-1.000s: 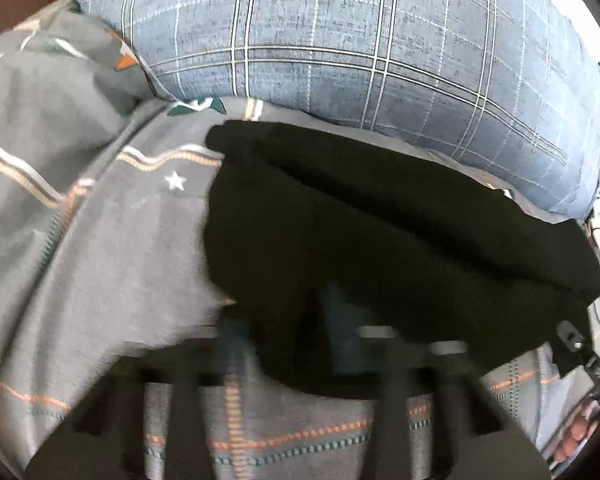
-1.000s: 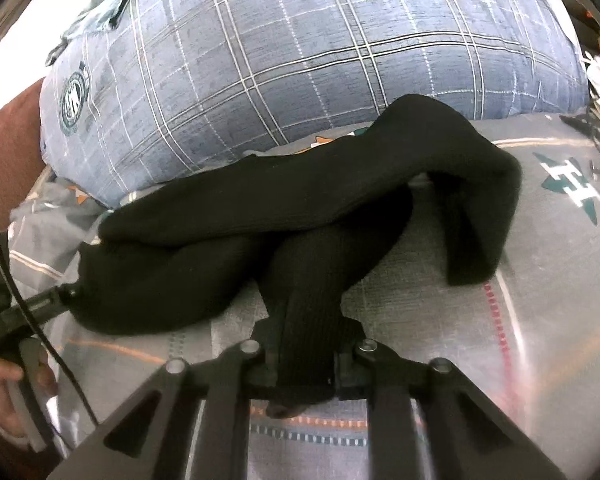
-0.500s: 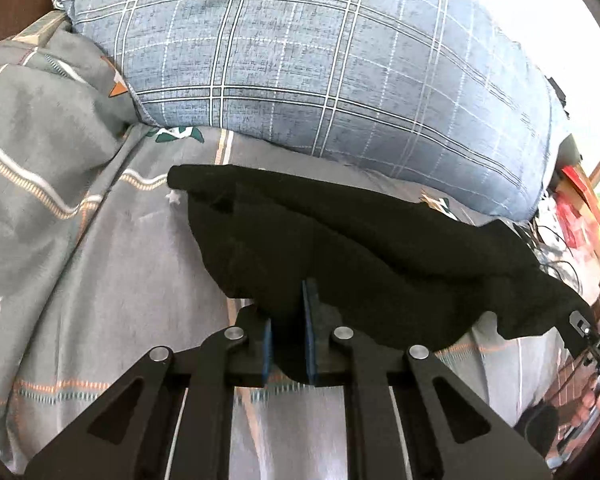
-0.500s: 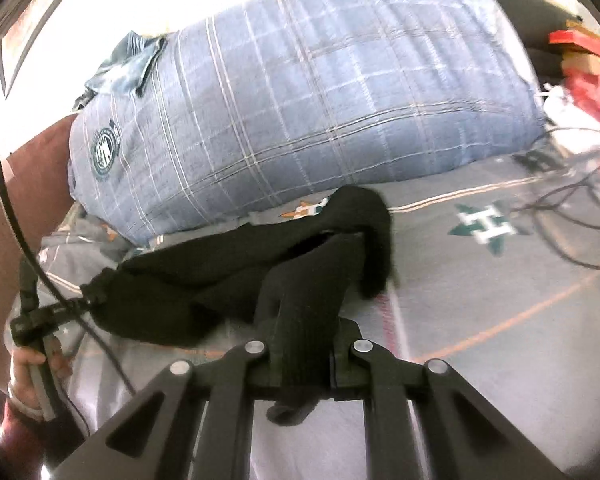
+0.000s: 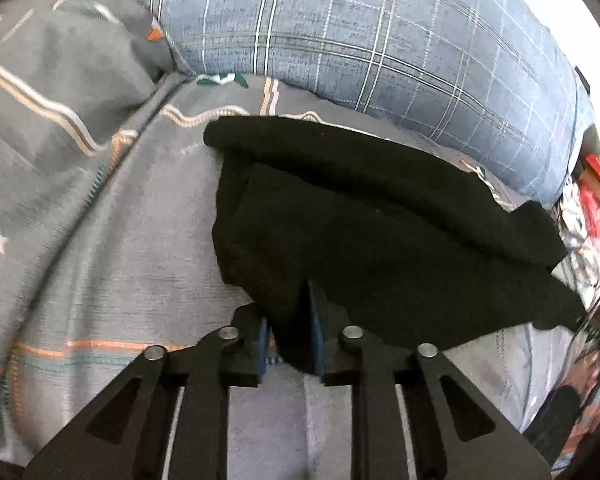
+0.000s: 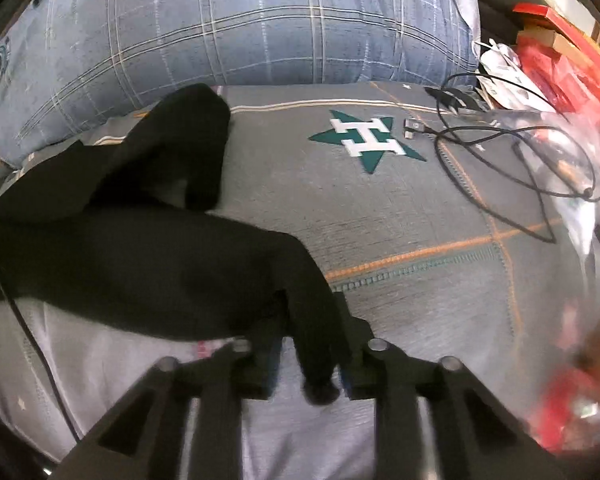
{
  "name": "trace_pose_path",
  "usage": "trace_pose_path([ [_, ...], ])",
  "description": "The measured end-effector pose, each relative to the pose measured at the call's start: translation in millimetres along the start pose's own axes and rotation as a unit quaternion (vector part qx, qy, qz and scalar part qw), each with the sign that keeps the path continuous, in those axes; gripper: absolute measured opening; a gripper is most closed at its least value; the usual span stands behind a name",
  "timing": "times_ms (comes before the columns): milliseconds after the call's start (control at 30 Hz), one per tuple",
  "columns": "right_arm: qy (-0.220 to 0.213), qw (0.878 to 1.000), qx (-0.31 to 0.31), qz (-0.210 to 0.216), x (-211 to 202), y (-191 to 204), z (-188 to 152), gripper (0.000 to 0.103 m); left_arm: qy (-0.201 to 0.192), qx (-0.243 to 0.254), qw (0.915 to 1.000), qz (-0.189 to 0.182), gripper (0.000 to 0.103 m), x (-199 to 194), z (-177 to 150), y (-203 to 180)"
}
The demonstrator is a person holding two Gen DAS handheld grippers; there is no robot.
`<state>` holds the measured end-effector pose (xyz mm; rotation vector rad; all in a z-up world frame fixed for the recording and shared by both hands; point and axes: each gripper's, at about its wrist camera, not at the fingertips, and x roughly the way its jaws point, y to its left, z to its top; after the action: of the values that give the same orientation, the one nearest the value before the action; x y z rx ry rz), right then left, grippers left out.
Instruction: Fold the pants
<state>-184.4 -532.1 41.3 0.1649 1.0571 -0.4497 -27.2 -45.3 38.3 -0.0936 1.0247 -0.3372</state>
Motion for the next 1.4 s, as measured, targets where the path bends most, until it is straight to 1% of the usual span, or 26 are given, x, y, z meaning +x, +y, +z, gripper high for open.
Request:
trace_pose_path([
  [67, -0.016, 1.000, 0.001, -0.010, -14, -3, 0, 0.035, -0.003, 0.007, 0.9999, 0.012, 0.034, -6, 0, 3],
  [133, -0.030, 0.999, 0.008, -0.018, -23, -8, 3, 0.038, -0.006, 0.009, 0.9998, 0.019, 0.035, -12, 0, 9],
  [200, -0.050, 0.998, 0.021, -0.013, -40, -11, 6, 0.042, -0.015, 0.005, 0.9993, 0.033, 0.035, -22, 2, 17],
  [233, -0.064, 0.998, 0.027, 0.002, -48, -11, 8, 0.043, -0.021, 0.002, 0.9992, 0.035, 0.035, -25, 4, 19],
  [300, -0.090, 0.993, 0.026, 0.067, -65, -3, 12, 0.055, -0.032, -0.006, 0.9988, 0.036, 0.042, -32, 9, 23],
  [333, -0.094, 0.991, 0.020, 0.089, -66, 1, 16, 0.058, -0.035, -0.008, 0.9987, 0.035, 0.052, -34, 11, 23],
  [367, -0.097, 0.988, 0.006, 0.123, -69, 14, 16, 0.059, -0.039, -0.011, 0.9986, 0.033, 0.059, -35, 12, 23],
  [400, -0.095, 0.982, -0.013, 0.162, -69, 31, 17, 0.059, -0.042, -0.014, 0.9985, 0.032, 0.061, -34, 14, 23],
  [433, -0.092, 0.978, -0.025, 0.185, -68, 43, 18, 0.059, -0.043, -0.016, 0.9985, 0.030, 0.062, -32, 15, 23],
  [467, -0.089, 0.971, -0.045, 0.216, -65, 65, 19, 0.059, -0.039, -0.017, 0.9987, 0.029, 0.062, -28, 17, 21],
  [533, -0.086, 0.962, -0.077, 0.248, -59, 103, 21, 0.059, -0.030, -0.017, 0.9991, 0.025, 0.062, -21, 19, 17],
  [567, -0.084, 0.954, -0.102, 0.270, -53, 132, 23, 0.059, -0.028, -0.016, 0.9993, 0.018, 0.062, -19, 19, 14],
  [633, -0.081, 0.944, -0.126, 0.293, -45, 165, 27, 0.059, -0.027, -0.005, 0.9996, 0.009, 0.063, -14, 18, 6],
  [700, -0.076, 0.933, -0.149, 0.319, -38, 206, 31, 0.059, -0.021, 0.009, 0.9995, 0.021, 0.064, -6, 18, 0],
  [767, -0.074, 0.924, -0.173, 0.333, -29, 243, 38, 0.059, -0.009, 0.008, 0.9992, 0.039, 0.064, 4, 17, 1],
  [833, -0.075, 0.918, -0.203, 0.332, -25, 278, 43, 0.058, 0.012, -0.003, 0.9986, 0.051, 0.064, 14, 10, 8],
  [900, -0.075, 0.911, -0.227, 0.335, -18, 309, 48, 0.058, 0.019, -0.013, 0.9989, 0.040, 0.064, 17, 4, 14],
  [1033, -0.062, 0.898, -0.264, 0.346, -2, 356, 54, 0.057, 0.013, -0.029, 0.9992, 0.022, 0.067, 15, 1, 22],
  [1133, -0.056, 0.895, -0.292, 0.333, 15, 388, 57, 0.056, 0.007, -0.029, 0.9994, 0.018, 0.068, 15, -1, 23],
  [1167, -0.059, 0.895, -0.299, 0.326, 19, 395, 58, 0.051, 0.006, -0.027, 0.9994, 0.018, 0.068, 15, -1, 22],
  [1200, -0.062, 0.895, -0.307, 0.318, 24, 403, 60, 0.034, 0.004, -0.025, 0.9995, 0.019, 0.069, 15, -2, 22],
  [1233, -0.062, 0.896, -0.314, 0.308, 30, 409, 63, 0.021, 0.003, -0.023, 0.9996, 0.018, 0.069, 14, -2, 22],
  [1267, -0.059, 0.897, -0.311, 0.309, 33, 411, 68, 0.005, 0.003, -0.023, 0.9996, 0.016, 0.069, 14, -1, 22],
  [1300, -0.056, 0.899, -0.299, 0.316, 34, 408, 73, 0.005, 0.003, -0.026, 0.9996, 0.012, 0.069, 14, -1, 23],
  [1333, -0.051, 0.900, -0.275, 0.336, 30, 399, 82, 0.004, 0.003, -0.027, 0.9996, 0.010, 0.069, 14, -1, 25],
  [1400, -0.063, 0.896, -0.251, 0.360, 14, 384, 90, 0.004, 0.003, -0.031, 0.9995, 0.008, 0.069, 12, -2, 26],
])
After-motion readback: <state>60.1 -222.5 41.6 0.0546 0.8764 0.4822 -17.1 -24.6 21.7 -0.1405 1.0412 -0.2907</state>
